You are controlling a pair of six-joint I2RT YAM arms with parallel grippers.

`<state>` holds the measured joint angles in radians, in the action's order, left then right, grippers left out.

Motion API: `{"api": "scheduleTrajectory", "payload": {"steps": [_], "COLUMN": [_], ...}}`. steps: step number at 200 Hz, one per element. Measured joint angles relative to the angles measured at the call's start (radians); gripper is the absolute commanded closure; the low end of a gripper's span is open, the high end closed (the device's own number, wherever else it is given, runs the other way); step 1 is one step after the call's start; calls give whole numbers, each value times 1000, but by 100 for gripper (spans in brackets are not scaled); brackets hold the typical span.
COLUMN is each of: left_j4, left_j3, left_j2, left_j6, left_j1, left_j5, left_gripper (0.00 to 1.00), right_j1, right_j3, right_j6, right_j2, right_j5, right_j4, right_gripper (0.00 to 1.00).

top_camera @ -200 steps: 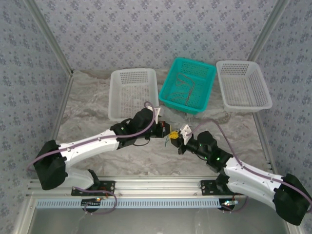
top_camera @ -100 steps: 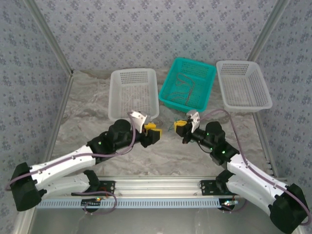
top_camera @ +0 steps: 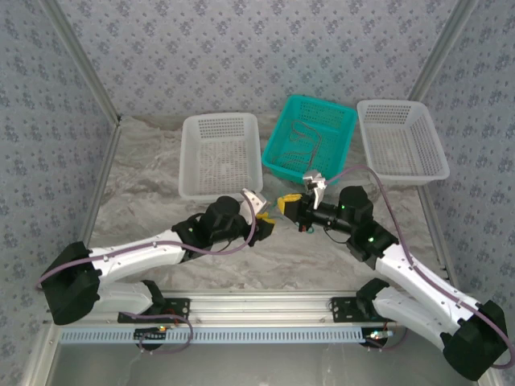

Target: Untangle the cables

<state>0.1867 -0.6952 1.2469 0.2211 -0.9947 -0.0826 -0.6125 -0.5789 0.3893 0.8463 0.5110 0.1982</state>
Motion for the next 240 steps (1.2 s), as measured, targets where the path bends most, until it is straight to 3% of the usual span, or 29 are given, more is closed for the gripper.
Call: {"api": "scheduleTrajectory", "payload": {"steps": [37,80,123,195,240], "left_j4": [-33,-167,-297,-406,-631], "left_j3": [-18,69,205,313,336], "left_j2": [-15,-205,-433,-755,-880], "left_j6": [42,161,264,363,394], "left_j1": [7,40,45,51,105], "left_j5": [129,265,305,294,421], "left_gripper": [100,100,100,100,100], "right_j1": [41,278,454,586,789], "right_j3": [-2,-2,-2,-35,-55], "right_j6": [0,49,115,181,217], "right_j2": [-62,-163,-156,-137,-134], "right_j5": [-51,-156,-201,-99,-203], "right_j4": [-93,-178,-254,-375,-398], "right_gripper": [100,100,100,100,100]}}
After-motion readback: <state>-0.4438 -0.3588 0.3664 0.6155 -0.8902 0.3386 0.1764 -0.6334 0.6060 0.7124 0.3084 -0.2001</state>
